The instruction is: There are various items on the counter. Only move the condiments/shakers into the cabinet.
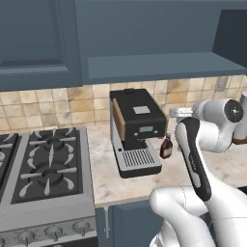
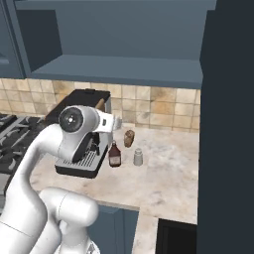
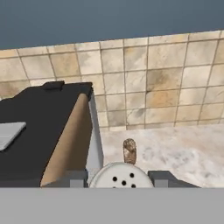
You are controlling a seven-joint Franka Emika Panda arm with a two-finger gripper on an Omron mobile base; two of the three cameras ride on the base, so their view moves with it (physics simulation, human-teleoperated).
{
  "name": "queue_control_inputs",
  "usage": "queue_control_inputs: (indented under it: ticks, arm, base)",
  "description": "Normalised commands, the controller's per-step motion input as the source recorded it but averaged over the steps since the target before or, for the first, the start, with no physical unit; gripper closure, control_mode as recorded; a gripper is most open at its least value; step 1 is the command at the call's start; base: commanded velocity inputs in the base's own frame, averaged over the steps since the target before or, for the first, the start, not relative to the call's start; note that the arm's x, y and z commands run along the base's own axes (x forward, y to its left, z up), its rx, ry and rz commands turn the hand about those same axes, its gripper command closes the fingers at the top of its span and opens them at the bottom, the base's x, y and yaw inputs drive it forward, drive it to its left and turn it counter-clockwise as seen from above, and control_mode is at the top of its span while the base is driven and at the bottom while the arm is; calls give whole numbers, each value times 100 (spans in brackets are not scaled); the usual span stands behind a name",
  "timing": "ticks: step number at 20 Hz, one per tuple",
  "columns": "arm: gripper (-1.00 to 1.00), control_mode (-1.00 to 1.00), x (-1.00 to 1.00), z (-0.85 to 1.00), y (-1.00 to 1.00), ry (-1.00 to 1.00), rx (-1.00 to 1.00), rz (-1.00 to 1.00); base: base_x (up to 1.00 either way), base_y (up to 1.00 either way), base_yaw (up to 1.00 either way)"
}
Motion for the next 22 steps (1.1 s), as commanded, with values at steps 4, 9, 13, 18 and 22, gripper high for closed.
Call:
queue_control_inputs:
  ticks: [4,9,13,18,22]
  arm:
    - [100,-100,-14,100,56,-2,-1,0]
    - [100,-100,-19,100,50,0,-1,0]
    - [100,-100,-1,100,32,0,0,0]
    - [100,-100,0,79,1,-1,0,0]
    - [100,-100,0,1,0,-2,0,0]
  base:
    - [0,0,0]
    - [0,0,0]
    - [0,0,0]
    - [0,0,0]
    - [0,0,0]
